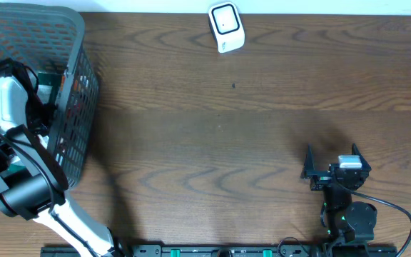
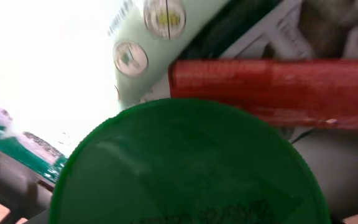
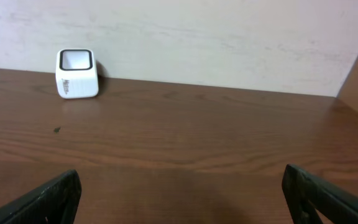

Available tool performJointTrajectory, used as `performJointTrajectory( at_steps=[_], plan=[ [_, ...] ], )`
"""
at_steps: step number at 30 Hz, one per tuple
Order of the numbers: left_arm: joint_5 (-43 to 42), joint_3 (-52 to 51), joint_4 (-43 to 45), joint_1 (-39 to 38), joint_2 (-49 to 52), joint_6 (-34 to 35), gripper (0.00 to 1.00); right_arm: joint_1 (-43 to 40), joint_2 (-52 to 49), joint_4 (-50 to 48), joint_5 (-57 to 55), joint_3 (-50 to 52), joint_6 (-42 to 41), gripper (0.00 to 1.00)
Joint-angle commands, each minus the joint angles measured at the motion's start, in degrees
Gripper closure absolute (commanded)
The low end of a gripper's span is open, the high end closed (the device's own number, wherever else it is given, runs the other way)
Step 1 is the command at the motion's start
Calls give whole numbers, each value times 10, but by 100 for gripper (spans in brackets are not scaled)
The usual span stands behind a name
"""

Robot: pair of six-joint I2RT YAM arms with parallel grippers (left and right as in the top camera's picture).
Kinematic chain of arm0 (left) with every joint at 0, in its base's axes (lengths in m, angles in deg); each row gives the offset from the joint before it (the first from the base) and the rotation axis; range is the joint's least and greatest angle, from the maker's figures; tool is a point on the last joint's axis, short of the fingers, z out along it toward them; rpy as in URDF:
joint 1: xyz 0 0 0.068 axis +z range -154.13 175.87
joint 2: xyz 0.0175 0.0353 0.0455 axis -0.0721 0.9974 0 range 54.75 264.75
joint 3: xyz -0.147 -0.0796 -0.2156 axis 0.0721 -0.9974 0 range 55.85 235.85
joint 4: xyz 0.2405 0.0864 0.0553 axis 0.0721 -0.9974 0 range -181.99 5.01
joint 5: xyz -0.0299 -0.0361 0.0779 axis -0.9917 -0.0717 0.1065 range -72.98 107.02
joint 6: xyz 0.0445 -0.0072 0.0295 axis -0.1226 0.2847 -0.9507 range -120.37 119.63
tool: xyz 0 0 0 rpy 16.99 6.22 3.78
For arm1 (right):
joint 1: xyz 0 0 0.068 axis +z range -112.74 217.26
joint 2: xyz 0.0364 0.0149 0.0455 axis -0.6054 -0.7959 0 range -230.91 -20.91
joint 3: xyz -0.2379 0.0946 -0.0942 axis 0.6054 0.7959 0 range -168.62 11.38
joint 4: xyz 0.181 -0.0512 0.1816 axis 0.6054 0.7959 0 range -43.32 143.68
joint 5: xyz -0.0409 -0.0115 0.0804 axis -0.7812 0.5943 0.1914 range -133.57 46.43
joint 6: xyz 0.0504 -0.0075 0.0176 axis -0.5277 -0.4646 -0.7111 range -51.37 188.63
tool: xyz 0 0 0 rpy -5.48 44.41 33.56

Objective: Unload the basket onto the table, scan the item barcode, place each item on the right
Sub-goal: 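Grasp the green-capped jar with the left gripper and lift it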

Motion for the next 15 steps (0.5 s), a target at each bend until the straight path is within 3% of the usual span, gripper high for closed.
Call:
performJointTrajectory(
  at_steps=[1,12,15],
  plan=[
    [1,32,-3,3,-50,6,35,-2,3,2,-5,1,-9,1],
    [-1,99,28,2,-254,12,35,-2,3,2,-5,1,-9,1],
    [-44,100,65,1,-333,12,35,-2,3,2,-5,1,-9,1]
  ],
)
